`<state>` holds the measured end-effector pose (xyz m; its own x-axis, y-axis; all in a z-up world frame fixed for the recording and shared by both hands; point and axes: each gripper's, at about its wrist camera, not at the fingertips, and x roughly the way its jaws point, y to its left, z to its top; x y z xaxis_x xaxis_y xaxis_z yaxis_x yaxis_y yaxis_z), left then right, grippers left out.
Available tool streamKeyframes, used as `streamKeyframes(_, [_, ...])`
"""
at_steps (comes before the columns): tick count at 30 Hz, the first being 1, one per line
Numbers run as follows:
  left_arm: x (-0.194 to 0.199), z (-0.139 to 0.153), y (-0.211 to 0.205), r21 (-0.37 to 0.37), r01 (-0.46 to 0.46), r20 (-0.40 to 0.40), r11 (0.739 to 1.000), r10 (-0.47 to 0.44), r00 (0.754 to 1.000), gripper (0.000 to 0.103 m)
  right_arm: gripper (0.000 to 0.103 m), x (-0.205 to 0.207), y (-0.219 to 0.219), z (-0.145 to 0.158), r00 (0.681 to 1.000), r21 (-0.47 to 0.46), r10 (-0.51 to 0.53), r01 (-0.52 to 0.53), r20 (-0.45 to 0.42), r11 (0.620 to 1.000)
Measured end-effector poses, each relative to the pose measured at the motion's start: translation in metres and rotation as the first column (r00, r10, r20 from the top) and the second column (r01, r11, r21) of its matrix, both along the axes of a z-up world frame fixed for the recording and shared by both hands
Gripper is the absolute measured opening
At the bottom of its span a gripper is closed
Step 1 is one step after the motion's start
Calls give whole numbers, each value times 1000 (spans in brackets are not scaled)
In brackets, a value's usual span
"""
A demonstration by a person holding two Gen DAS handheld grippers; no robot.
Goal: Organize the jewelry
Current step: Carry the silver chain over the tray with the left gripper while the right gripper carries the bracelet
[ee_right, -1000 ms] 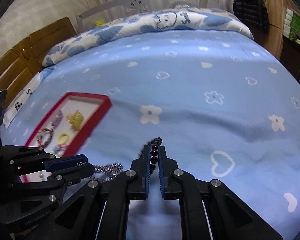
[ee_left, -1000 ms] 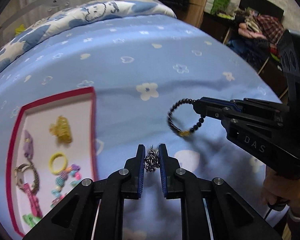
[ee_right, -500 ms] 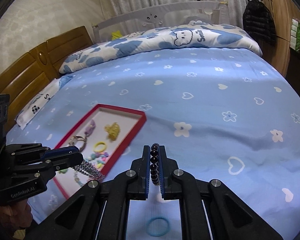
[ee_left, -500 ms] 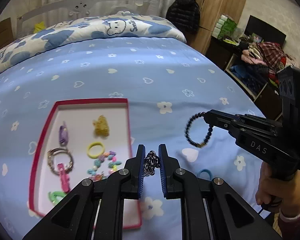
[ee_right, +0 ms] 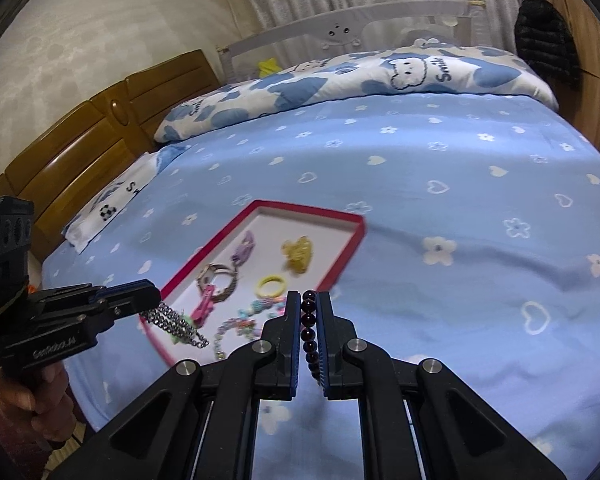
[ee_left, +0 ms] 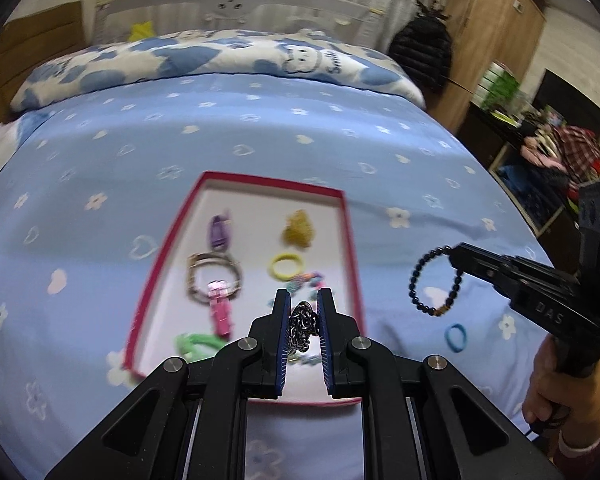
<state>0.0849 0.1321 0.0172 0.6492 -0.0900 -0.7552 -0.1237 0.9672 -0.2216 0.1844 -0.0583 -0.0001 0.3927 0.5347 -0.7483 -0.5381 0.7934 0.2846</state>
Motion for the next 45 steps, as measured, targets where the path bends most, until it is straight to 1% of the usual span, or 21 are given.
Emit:
streamKeyframes(7, [-16, -6, 31, -15, -97, -21, 995, 97, 995, 12, 7, -12, 30, -4, 998, 18, 59, -59, -17, 998])
streamKeyframes(12, [-19, -12, 48, -23, -140, -33, 990, 139, 990, 12, 7, -21, 54, -9, 994, 27, 102, -101, -35, 995])
streamKeyframes(19, [-18, -23, 57, -30, -159, -55, 987, 157, 986, 12, 7, -28, 81, -17, 987, 42, 147, -145, -58, 989])
streamKeyframes(24, [-7, -34, 61, -23, -150, -74, 988, 148, 986, 12, 7, -29, 97, -28, 982, 40, 168, -166, -80, 985])
streamKeyframes(29, [8, -53, 64, 4, -144, -108, 990, 143, 984, 12, 7, -23, 100, -51, 982, -7, 155, -157, -110, 988])
streamKeyframes(31, [12, -59, 64, 9, -144, -120, 990, 144, 982, 12, 7, -17, 96, -64, 982, -31, 135, -140, -130, 990])
streamKeyframes(35, [22, -71, 64, 19, -133, -144, 991, 134, 980, 12, 7, -10, 87, -79, 983, -70, 101, -112, -151, 991])
streamKeyframes(41, [32, -87, 62, 39, -126, -179, 991, 131, 975, 13, 7, -5, 83, -89, 984, -106, 87, -104, -158, 989])
streamKeyframes(45, [35, -90, 61, 52, -127, -186, 991, 135, 973, 13, 7, -5, 84, -91, 983, -112, 90, -109, -158, 988])
